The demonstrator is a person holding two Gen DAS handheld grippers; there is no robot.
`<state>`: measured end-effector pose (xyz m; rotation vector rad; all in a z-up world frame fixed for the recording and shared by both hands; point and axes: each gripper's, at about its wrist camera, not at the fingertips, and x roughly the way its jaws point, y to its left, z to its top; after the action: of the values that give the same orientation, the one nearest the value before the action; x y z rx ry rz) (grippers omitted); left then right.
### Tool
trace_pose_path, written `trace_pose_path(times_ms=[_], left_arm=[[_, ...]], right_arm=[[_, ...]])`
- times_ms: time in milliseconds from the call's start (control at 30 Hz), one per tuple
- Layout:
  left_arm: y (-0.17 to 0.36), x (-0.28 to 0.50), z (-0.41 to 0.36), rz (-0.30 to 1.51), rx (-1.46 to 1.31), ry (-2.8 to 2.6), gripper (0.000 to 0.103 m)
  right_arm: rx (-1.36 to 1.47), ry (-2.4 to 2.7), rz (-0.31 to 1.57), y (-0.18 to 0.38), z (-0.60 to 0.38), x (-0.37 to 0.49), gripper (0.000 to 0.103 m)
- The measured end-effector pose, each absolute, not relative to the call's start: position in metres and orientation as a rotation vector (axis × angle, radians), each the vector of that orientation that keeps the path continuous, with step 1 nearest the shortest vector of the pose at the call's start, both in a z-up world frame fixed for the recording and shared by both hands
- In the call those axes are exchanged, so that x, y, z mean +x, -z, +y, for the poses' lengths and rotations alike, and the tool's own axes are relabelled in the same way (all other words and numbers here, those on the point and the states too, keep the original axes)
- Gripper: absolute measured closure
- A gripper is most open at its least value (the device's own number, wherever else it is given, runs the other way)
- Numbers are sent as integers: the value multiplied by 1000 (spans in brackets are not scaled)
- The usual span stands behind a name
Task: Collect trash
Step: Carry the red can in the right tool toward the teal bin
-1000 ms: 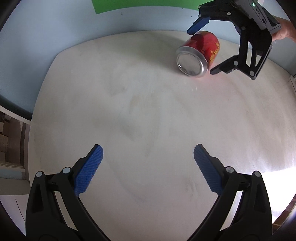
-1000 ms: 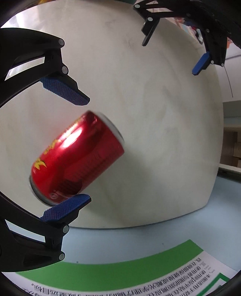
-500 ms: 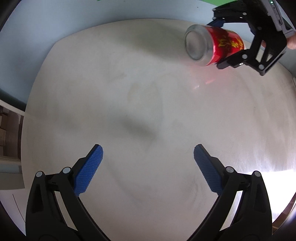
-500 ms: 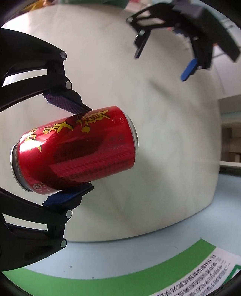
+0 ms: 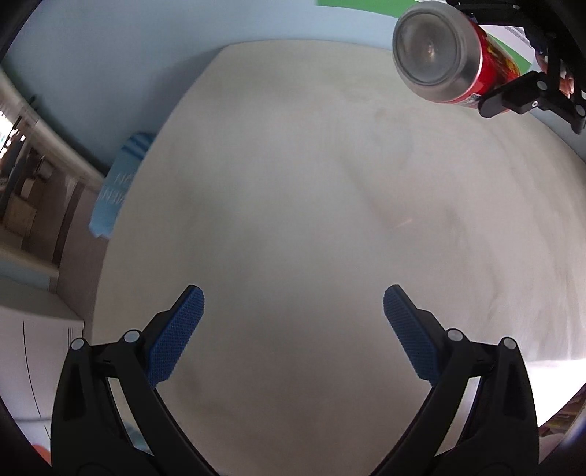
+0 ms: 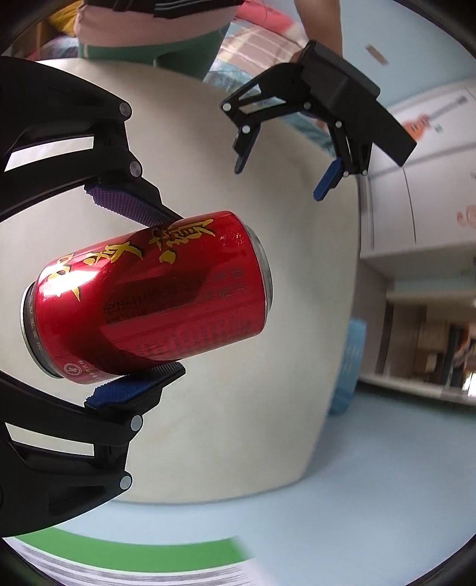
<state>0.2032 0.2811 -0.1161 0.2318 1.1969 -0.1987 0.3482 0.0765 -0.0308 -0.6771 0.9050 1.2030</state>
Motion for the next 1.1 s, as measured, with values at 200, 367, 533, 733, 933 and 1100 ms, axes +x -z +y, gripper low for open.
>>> trace_pose_path(times_ms=[200,367,533,733,933,1100], left_arm=[[112,124,387,1203,150,50,7],[120,63,471,1212,37,-99,7],[150,15,539,1240,-86,-244,7],[201,-45,604,1285,-230,-391,7],[259,-134,661,1331,-395,-489,7],[316,-172,689,1361,-515,-541,7]], right_arm=[[-760,-1355,872,24,196,303,29],[-786,-1514,847,21,296,260,29],[-771,-1659,865,36,400,197,29],[-736,-1775,969,89,506,126,29],[-736,-1755,1118,169,578,75,29],[-708,-1733,1275,254,607,46,29]])
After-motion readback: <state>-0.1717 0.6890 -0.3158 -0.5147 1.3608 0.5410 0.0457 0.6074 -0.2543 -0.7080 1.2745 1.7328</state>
